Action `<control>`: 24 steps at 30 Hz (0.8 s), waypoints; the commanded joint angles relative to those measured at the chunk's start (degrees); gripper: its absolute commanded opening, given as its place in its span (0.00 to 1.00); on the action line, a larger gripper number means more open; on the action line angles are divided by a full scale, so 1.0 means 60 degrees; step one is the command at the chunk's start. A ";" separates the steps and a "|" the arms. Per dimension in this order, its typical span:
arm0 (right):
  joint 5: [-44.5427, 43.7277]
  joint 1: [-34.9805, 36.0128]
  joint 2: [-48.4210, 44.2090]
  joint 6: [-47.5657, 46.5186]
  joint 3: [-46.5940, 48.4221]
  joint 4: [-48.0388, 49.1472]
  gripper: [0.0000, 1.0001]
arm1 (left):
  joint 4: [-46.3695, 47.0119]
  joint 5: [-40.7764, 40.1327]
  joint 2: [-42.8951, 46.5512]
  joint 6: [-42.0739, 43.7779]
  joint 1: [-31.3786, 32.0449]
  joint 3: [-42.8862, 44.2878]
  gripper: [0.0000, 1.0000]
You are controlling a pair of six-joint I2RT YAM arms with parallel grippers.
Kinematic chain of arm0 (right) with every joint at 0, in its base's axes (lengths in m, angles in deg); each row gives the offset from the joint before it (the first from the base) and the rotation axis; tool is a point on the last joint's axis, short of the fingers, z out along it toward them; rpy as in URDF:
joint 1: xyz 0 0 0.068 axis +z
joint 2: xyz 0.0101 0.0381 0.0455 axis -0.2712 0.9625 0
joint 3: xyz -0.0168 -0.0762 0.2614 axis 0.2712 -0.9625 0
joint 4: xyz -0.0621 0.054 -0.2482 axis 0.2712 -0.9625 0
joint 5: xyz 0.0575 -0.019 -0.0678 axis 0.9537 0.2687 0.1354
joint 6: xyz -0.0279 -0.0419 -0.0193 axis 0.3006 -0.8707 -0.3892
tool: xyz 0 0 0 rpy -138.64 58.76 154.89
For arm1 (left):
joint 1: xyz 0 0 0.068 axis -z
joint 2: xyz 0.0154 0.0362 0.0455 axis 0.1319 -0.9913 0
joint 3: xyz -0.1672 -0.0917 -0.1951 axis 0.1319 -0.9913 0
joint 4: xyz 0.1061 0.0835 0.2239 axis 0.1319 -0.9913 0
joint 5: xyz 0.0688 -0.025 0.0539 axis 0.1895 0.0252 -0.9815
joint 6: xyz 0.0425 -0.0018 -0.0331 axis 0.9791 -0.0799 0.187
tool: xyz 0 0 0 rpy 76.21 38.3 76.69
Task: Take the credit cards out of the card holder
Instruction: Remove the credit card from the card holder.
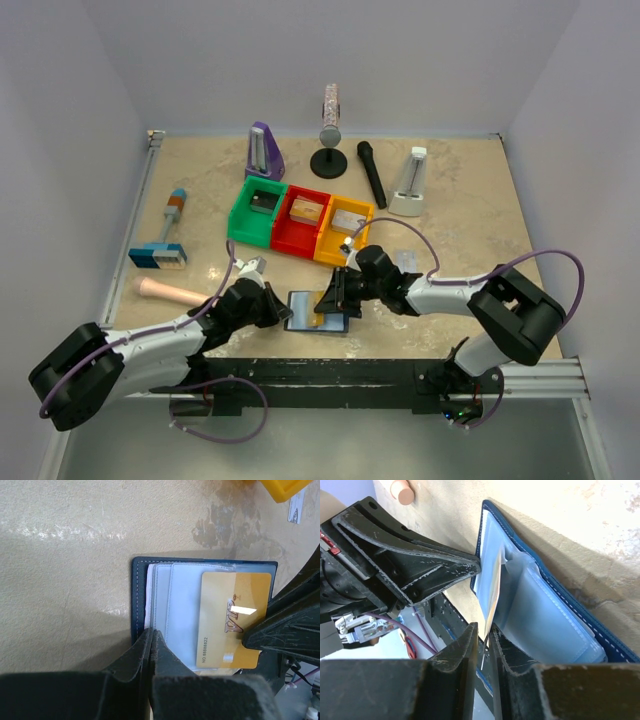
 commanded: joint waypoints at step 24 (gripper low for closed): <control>-0.0911 -0.0356 -0.1762 -0.1389 0.0413 -0.3190 0.00 | -0.2284 -0.0519 0.0729 0.0258 0.0039 0.0009 0.00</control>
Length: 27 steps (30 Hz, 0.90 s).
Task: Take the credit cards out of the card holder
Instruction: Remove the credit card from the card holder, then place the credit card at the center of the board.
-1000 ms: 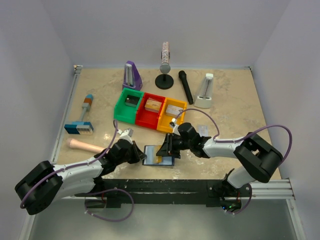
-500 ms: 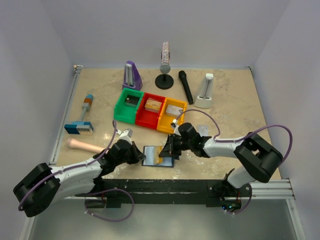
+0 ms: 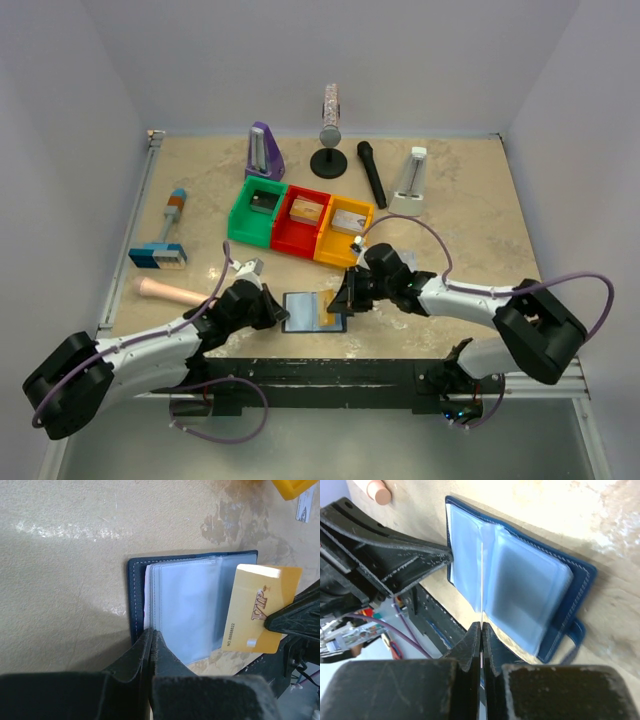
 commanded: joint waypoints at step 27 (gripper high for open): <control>-0.4043 -0.2038 -0.2786 -0.3755 0.2544 -0.7752 0.00 | -0.3024 -0.0033 0.1378 0.0613 0.0028 0.1310 0.43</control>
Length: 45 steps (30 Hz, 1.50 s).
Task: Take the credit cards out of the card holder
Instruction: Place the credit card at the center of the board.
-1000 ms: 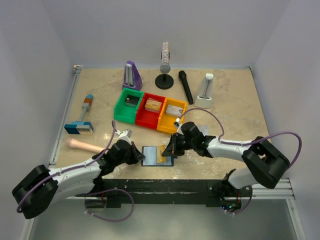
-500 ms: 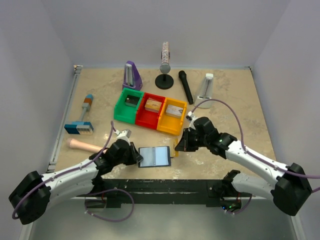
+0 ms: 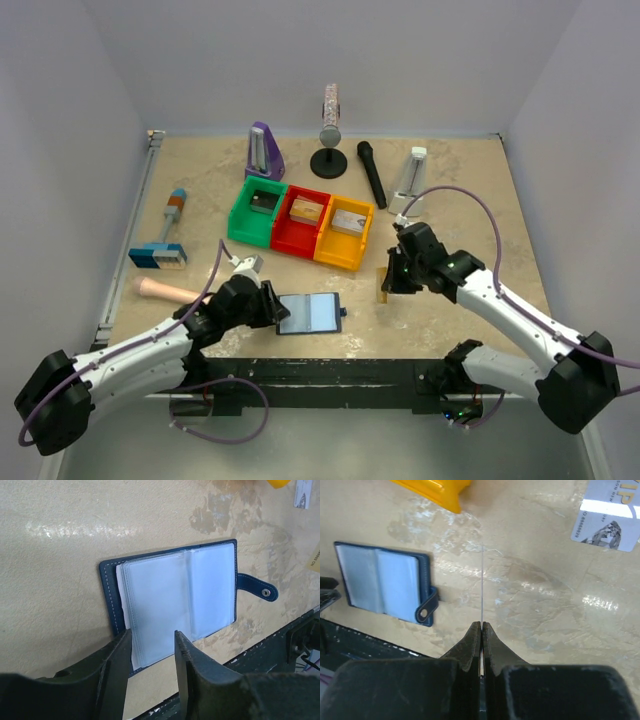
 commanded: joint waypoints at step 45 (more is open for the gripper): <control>0.3004 -0.4762 0.3002 -0.1287 0.1663 0.1324 0.00 | 0.0306 0.0905 -0.0392 0.0360 0.0028 0.0147 0.32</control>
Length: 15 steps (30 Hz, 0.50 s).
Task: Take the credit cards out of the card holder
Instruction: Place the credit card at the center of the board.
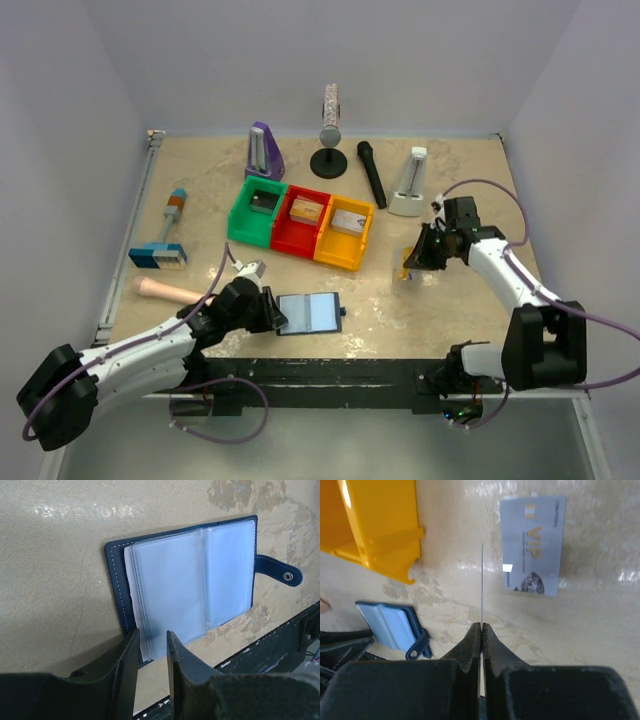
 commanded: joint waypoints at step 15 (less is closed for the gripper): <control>-0.0233 -0.0008 0.4054 -0.0186 0.3952 0.1050 0.00 | -0.1548 -0.0382 0.1178 0.0994 0.0028 0.0713 0.33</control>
